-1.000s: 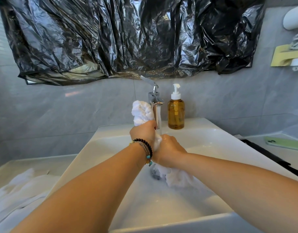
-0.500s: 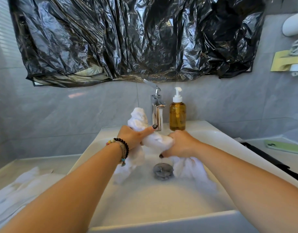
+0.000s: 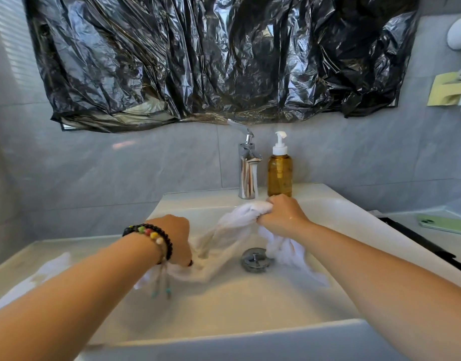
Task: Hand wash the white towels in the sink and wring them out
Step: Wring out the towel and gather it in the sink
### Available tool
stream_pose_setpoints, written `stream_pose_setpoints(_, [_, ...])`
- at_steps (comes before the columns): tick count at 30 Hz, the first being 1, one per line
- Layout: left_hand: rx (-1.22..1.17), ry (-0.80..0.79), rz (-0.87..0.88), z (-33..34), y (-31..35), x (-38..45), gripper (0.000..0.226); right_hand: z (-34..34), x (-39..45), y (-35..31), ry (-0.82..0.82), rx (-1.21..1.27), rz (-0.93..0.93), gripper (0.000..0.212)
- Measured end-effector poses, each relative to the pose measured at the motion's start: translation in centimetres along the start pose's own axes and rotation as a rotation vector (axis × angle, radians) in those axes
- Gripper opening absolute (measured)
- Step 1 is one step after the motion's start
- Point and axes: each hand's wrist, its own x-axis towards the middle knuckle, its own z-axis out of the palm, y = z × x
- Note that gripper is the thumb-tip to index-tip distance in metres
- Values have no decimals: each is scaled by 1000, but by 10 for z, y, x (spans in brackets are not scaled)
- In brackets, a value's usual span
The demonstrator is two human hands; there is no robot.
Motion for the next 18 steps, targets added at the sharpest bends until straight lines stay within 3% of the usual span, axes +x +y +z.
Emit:
stream_pose_setpoints(3, [-223, -47, 179, -8, 26, 13, 91, 5, 2, -5, 9, 105, 6, 15])
stream_pose_setpoints(7, [-608, 50, 464, -15, 64, 36, 71, -2, 3, -5, -6, 204, 6, 36])
stream_pose_setpoints(9, [-791, 111, 450, -10, 68, 53, 57, -9, 4, 0, -54, 202, -28, 39])
stream_pose_setpoints(12, [-894, 82, 395, -3, 65, 75, 27, -26, 7, 13, -171, 102, -89, 30])
stream_pose_setpoints(16, [-1056, -3, 347, -3, 66, 83, 39, -44, 9, 25, -372, 281, -40, 17])
stream_pose_setpoints(18, [-1200, -73, 371, -3, 72, 82, 34, -48, 10, 31, -446, 397, 7, 24])
